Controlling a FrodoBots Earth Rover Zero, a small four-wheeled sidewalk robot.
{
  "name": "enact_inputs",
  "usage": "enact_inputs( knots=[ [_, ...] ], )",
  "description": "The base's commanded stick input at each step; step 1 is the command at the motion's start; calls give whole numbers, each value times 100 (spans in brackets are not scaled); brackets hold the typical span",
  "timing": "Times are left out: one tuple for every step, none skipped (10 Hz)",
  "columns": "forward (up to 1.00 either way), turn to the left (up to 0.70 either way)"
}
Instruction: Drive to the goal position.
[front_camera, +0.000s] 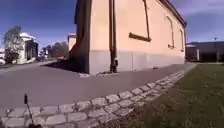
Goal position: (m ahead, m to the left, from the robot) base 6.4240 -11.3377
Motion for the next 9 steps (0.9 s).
enact_inputs(
  knots=[
    [68, 0],
    [68, 0],
    [68, 0],
    [68, 0],
    [68, 0],
    [55, 0],
    [49, -21],
    [49, -47],
    [49, -33]
  ],
)
